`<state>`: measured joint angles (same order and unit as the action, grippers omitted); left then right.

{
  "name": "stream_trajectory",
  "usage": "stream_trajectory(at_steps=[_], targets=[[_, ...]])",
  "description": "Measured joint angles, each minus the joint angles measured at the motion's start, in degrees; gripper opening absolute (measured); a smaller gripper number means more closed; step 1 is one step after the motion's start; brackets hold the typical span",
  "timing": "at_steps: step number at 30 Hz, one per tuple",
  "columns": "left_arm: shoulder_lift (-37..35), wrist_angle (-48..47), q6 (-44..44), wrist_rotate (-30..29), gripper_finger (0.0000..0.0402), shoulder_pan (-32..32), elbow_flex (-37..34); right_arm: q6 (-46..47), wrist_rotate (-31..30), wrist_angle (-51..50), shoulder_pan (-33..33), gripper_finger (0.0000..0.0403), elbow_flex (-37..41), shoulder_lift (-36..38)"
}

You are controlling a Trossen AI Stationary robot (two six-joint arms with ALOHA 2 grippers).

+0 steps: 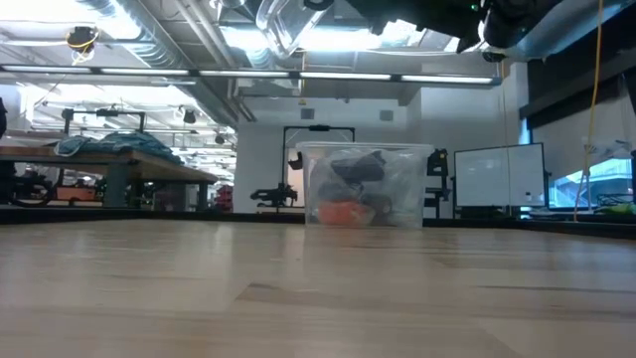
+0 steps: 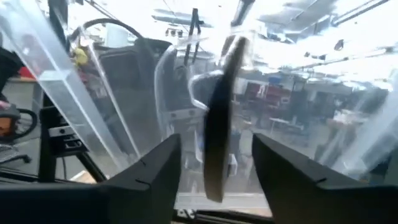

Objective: Roll bandage
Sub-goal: Close the transparent bin

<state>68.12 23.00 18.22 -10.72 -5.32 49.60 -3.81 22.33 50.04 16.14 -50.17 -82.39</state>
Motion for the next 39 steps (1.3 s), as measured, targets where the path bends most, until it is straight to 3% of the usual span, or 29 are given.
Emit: stream_trajectory(at_steps=[3, 7, 12, 15, 19, 23, 30, 33, 39], targets=[[0.0, -0.01, 0.0, 0.0, 0.0001, 0.0, 0.0, -3.35, -0.4, -0.26, -1.18, 0.0154, -0.86, -0.02], [0.0, -0.38, -0.2, -0.21, 0.0001, -0.07, -0.02, -6.53, -1.28, -3.14, -1.73, 0.0045, -1.51, 0.0], [-0.13, -1.03, -2.82, -0.86, 0.0005, 0.21, -0.04, -6.61, -2.09, -4.9, -1.53, 0.004, -1.58, 0.93], [-1.58, -4.59, -6.25, -4.74, 0.0032, 0.53, -0.04, -8.95, -4.12, -10.09, -1.55, 0.004, -1.65, 3.79], [-5.5, -14.17, -9.76, -12.98, 0.0097, 0.77, -0.02, -15.98, -8.89, -28.48, -1.0, 0.004, -7.2, 8.85], [-9.16, -25.06, -13.76, -17.35, 0.0148, 0.81, -0.02, -24.12, -15.89, -57.3, 1.19, 0.004, -19.3, 10.18], [-10.32, -32.15, -17.97, -17.6, 0.0164, 2.97, -0.02, -32.37, -23.93, -98.98, 12.9, 0.004, -42.77, 5.18], [-9.63, -32.54, -16.79, -17.61, 0.0158, 3.65, -0.02, -35.44, -21.16, -110.15, 19.55, 0.004, -48.36, 1.9], [-9.51, -32.56, -16.28, -17.62, 0.0153, 4.31, -0.02, -41.78, -14.0, -118.95, 27.9, 0.004, -50.25, -2.96]])
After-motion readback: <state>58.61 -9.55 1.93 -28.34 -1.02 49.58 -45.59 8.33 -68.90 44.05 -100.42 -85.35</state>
